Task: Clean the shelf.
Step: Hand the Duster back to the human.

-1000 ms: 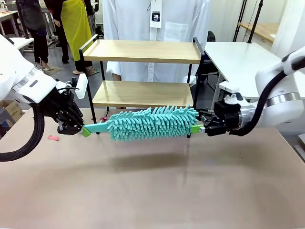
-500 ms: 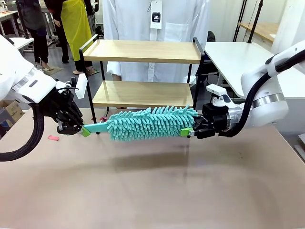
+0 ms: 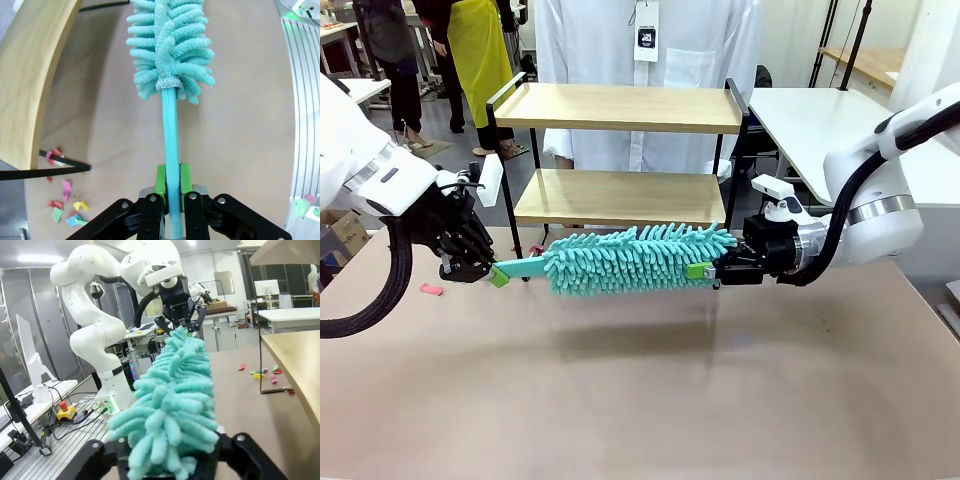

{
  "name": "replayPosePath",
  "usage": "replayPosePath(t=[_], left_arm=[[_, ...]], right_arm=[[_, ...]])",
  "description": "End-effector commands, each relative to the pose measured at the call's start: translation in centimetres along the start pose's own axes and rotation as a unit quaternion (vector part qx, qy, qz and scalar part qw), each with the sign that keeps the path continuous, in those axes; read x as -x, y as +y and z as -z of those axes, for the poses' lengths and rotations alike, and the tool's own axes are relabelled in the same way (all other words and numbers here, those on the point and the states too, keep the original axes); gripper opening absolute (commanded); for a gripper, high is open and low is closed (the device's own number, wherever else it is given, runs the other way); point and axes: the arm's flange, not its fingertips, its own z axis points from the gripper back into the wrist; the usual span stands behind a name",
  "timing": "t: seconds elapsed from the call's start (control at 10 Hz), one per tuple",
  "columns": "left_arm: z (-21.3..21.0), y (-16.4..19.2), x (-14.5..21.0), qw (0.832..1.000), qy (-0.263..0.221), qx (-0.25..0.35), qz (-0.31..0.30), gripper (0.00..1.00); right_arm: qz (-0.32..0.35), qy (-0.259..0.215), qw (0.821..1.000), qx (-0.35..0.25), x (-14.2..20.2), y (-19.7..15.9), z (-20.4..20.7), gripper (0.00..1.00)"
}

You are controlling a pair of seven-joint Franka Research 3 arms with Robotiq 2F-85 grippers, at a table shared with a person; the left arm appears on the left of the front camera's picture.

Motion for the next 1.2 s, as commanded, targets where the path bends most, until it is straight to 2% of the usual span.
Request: replayPosePath(t=[0.0, 0.1, 0.2, 0.6, 0.7, 0.8, 0.9, 1.0, 1.1], left_arm=[[-0.3, -0.2, -0.2, 1.000, -0.001, 0.000, 0.001, 0.13], [-0.3, -0.2, -0.2, 1.000, -0.001, 0.000, 0.001, 0.13], [-0.3, -0.2, -0.2, 1.000, -0.001, 0.000, 0.001, 0.13], [-0.3, -0.2, -0.2, 1.000, -0.001, 0.000, 0.001, 0.13], [0.1, -0.2, -0.1, 1.000, 0.000, 0.006, 0.001, 0.68], [-0.6, -0.4, -0.1, 1.000, -0.008, -0.005, 0.003, 0.70], [-1.2, -0.6, 0.1, 0.999, -0.032, -0.004, -0.002, 0.70], [-2.4, -0.7, 0.7, 0.996, -0.090, -0.005, -0.026, 1.00], [-3.9, -0.7, 1.7, 0.988, -0.152, 0.001, -0.035, 0.84]], right_arm=[[-0.004, -0.003, 1.000, -0.016, -0.2, -0.4, 0.1, 0.00], [-0.004, -0.002, 1.000, -0.018, -0.1, -0.3, 0.0, 0.03], [-0.004, -0.002, 1.000, -0.021, -0.2, -0.3, 0.0, 0.00], [-0.035, 0.014, 0.998, -0.045, -0.3, -0.1, -0.3, 0.00], [0.009, 0.014, 0.998, -0.062, -0.4, -0.1, -0.4, 0.00], [-0.009, 0.005, 1.000, -0.010, -0.2, -0.3, -0.1, 0.00], [-0.009, 0.005, 1.000, -0.010, -0.2, -0.3, -0.1, 0.00], [-0.009, 0.005, 1.000, -0.010, -0.2, -0.3, -0.1, 0.00], [-0.009, 0.005, 1.000, -0.010, -0.2, -0.3, -0.1, 0.00]])
